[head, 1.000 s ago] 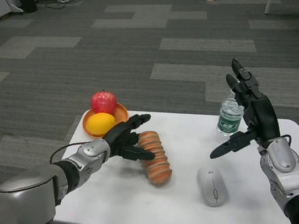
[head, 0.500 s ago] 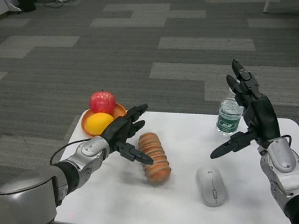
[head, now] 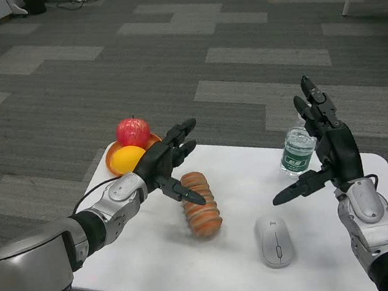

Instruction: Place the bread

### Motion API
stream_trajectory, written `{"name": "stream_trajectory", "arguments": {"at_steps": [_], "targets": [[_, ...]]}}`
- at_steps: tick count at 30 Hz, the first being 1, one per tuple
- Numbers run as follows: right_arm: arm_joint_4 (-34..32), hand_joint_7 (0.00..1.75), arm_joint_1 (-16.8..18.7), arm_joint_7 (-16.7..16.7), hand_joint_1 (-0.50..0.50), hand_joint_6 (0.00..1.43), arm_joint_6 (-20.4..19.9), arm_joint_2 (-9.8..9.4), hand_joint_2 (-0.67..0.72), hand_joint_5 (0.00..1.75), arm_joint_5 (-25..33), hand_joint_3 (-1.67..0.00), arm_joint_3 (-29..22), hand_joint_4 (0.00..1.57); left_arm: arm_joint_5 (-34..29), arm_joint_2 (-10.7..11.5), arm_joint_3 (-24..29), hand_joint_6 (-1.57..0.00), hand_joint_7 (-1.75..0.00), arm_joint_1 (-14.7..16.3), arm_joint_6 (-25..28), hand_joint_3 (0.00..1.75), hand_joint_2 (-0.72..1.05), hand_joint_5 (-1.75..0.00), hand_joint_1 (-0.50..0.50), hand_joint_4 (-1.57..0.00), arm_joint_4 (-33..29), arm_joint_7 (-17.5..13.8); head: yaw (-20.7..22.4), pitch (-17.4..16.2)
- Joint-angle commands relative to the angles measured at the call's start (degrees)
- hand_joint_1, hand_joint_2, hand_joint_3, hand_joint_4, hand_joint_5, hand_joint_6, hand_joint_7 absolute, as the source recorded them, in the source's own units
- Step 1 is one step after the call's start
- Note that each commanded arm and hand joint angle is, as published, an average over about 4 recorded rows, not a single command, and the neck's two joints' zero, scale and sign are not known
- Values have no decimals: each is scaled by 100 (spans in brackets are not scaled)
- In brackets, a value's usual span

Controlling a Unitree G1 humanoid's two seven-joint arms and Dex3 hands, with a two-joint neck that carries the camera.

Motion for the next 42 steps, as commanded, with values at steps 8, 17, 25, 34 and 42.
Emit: {"name": "stream_trajectory", "arguments": {"at_steps": [8, 17, 25, 34, 42], "targets": [[-225, 0, -5, -16, -36, 0, -19, -35, 15, 12, 23, 0, -59, 0, 597, 182, 1769, 0, -7, 649, -97, 9, -2, -10, -34, 0, -1752, -1, -49, 82], [-329, 0, -3, -16, -38, 0, -19, -28, 15, 10, 23, 0, -68, 0, 1070, 166, 2921, 0, -7, 1137, -99, 9, -30, -10, -41, 0, -2601, 8, -71, 161], [-368, 0, -3, -16, -35, 0, -19, -26, 15, 10, 23, 0, -88, 0, 1144, 140, 3303, 0, -7, 1389, -158, 9, -55, -10, -46, 0, -2853, 17, -56, 174], [-384, 0, -3, -16, -38, 0, -19, -26, 15, 10, 23, 0, -79, 0, 1215, 140, 3364, 0, -7, 1435, -158, 9, -55, -10, -46, 0, -2902, 26, -92, 212], [-450, 0, 12, -16, -38, 0, -19, -26, 15, 15, 23, 0, -90, 0, 1221, 140, 3358, 0, -7, 1435, -152, 9, -55, -10, -46, 0, -2917, 26, -127, 269]]}}
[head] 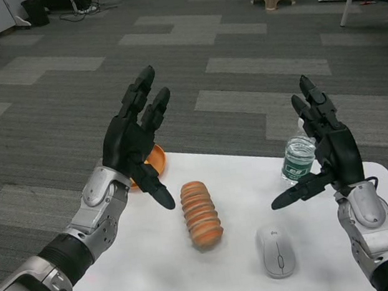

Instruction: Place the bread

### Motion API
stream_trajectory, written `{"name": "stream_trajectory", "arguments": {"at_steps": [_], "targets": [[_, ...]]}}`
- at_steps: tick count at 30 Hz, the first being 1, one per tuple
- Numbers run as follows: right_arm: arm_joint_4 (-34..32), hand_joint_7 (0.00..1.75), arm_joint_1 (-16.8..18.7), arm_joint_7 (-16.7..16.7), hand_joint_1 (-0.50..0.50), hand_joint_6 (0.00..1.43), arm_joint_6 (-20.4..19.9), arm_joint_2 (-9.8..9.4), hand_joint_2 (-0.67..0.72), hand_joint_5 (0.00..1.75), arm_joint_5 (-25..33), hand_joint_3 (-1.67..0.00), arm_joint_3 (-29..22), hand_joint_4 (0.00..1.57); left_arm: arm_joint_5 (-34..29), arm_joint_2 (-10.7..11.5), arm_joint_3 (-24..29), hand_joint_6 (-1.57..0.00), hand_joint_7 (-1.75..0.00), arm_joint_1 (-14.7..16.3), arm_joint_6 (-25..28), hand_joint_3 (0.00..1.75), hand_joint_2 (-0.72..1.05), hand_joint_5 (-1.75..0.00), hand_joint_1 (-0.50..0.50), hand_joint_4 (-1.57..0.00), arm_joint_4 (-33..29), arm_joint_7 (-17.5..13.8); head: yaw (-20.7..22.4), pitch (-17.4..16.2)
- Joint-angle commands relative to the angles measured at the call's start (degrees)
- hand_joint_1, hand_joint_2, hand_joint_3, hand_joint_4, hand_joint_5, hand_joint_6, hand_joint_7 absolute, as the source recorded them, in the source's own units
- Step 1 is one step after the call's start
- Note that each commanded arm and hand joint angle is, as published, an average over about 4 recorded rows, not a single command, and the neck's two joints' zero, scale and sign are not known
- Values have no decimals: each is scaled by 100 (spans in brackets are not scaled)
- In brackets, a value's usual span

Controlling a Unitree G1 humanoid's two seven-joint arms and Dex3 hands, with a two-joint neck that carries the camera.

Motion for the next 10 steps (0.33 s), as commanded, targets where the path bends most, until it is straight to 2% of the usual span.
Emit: {"name": "stream_trajectory", "arguments": {"at_steps": [1, 10], "targets": [[-86, 0, 14, -16, -38, 0, -14, -26, 15, 15, 23, 0, -58, 0, 17, 33, 62, 0, -7, 58, -32, 9, -55, -10, -46, 0, -77, 22, -30, 41], [-159, 0, 38, -16, -38, 0, -14, -18, 15, 10, 14, 0, -80, 0, 20, 18, 93, 0, -7, 58, -32, 9, -55, -10, -46, 0, -112, 22, -37, 57]]}}
